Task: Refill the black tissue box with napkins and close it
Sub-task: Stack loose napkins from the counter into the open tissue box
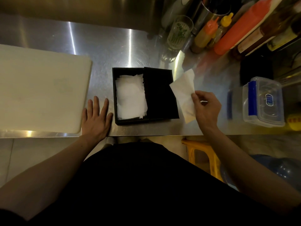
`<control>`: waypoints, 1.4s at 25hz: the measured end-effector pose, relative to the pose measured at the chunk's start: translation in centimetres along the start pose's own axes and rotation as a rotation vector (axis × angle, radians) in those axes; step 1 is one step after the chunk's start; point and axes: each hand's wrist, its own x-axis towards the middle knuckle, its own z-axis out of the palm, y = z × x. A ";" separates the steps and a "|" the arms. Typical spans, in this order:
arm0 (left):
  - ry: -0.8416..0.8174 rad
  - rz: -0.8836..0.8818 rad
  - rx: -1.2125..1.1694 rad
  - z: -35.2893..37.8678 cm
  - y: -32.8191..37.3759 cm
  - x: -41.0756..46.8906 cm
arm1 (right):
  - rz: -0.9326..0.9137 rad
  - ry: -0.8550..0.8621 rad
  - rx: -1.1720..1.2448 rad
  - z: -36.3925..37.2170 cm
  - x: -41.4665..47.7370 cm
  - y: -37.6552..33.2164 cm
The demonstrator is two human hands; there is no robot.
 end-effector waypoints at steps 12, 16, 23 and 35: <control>0.008 0.100 0.036 0.1 -1.3 0.8 | 0.074 -0.130 0.221 8.7 -3.2 -10.3; -0.003 0.107 0.024 0.3 -1.3 0.9 | 0.094 -0.118 0.211 11.2 -3.6 -12.1; -0.016 0.116 -0.014 0.1 -1.4 1.0 | 0.130 -0.108 -0.069 15.7 -5.2 -11.8; 0.014 0.125 -0.029 0.0 -1.6 0.9 | -0.428 -0.582 -0.593 18.5 -4.6 -9.9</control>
